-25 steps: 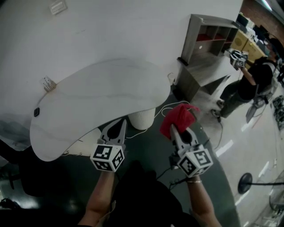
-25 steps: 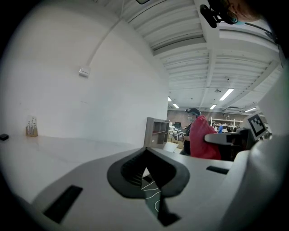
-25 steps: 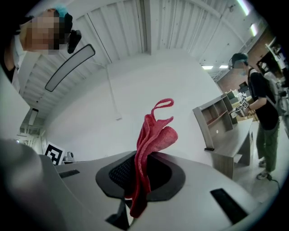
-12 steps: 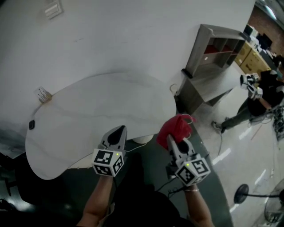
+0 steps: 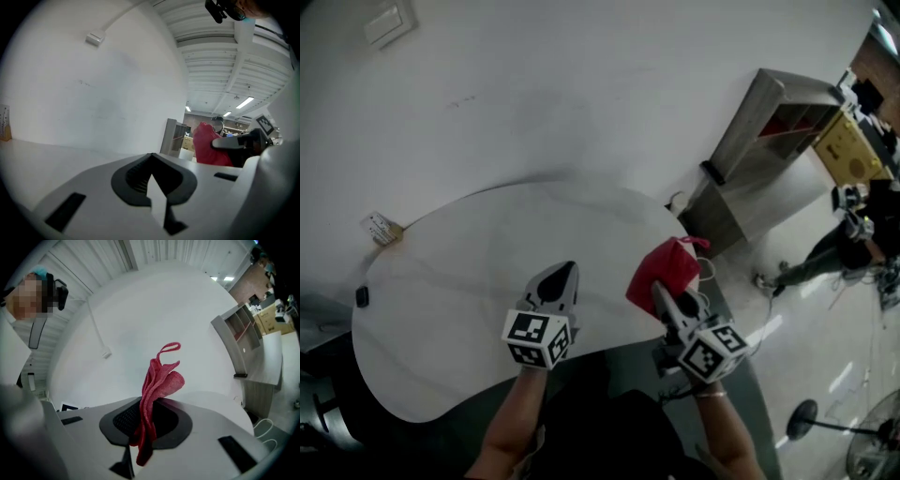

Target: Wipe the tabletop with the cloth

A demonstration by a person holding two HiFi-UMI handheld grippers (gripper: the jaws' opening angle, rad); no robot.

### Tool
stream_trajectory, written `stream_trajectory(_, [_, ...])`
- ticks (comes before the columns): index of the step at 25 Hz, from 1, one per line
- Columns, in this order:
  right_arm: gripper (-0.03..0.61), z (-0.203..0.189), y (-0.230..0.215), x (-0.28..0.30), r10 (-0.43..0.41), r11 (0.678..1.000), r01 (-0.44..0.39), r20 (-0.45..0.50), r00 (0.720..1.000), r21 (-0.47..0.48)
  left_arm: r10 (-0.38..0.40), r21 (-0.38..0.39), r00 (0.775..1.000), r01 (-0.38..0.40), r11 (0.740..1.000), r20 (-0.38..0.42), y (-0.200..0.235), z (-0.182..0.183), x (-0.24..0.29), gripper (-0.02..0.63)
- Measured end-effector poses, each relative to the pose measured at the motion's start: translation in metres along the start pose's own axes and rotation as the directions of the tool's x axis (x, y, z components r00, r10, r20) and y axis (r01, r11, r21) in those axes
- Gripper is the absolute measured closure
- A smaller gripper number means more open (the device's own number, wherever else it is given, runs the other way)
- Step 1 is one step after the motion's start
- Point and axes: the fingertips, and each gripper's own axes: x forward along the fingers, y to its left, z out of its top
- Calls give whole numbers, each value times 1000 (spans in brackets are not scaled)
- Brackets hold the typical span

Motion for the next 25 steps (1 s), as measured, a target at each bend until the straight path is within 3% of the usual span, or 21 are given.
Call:
stream_trajectory(14, [529,18,-33,113,104,988,-90,-103,989,126,56,-38,998,-57,998,-34,60,13,73,612])
stream_trajectory(19, [529,14,-39,179,180,977,-150,-213,960,150,97,-71,995,-98,993,-17,87,21,95,612])
stream_trajectory(25, [529,-8,-38,260,267,961,-226,-332,905,158,165,-55,986,-166,985,-20,127,21,115,612])
